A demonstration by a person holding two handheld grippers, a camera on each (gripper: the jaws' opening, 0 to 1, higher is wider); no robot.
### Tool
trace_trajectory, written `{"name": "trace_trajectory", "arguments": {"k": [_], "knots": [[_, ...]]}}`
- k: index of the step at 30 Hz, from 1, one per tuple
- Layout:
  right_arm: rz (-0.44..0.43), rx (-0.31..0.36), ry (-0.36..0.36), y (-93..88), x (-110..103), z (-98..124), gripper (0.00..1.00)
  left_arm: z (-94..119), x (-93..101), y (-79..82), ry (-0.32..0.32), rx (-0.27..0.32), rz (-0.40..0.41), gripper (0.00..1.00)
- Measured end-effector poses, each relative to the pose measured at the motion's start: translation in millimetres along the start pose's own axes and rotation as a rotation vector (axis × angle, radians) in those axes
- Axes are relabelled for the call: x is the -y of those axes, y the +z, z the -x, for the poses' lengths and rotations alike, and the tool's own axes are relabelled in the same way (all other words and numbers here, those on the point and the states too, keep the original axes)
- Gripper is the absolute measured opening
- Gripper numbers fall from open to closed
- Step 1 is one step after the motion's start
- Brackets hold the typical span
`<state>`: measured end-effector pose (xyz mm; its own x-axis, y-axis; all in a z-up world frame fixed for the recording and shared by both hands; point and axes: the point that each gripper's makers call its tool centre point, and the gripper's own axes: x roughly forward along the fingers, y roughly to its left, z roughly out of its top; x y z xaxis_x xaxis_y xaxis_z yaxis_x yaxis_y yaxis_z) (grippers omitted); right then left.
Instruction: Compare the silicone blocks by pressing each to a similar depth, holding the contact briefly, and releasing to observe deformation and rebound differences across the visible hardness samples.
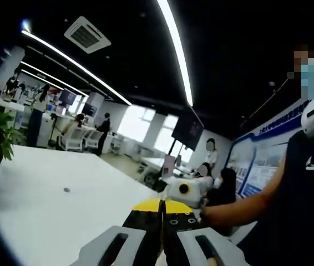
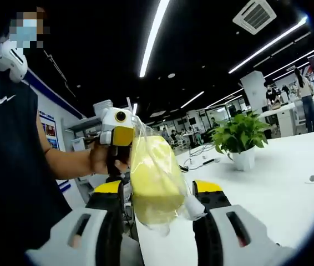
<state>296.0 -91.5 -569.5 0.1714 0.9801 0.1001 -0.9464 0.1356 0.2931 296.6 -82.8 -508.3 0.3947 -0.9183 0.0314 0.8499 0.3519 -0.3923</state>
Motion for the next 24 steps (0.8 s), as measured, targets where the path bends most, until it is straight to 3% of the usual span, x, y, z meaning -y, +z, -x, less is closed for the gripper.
{"name": "trace_trajectory", "arguments": {"k": [4,24], "knots": [[-0.005,0.004,0.004,3.7,-1.4,-0.5,0.32,0.6,0.7,1.4,0.0,0.013,0.008,0.0],[-0.071,-0.075,0.019,-2.4,-5.9,-0.9,0.16,6.8,-3.2,-6.7,0.005,0.0,-0.022,0.0]]}}
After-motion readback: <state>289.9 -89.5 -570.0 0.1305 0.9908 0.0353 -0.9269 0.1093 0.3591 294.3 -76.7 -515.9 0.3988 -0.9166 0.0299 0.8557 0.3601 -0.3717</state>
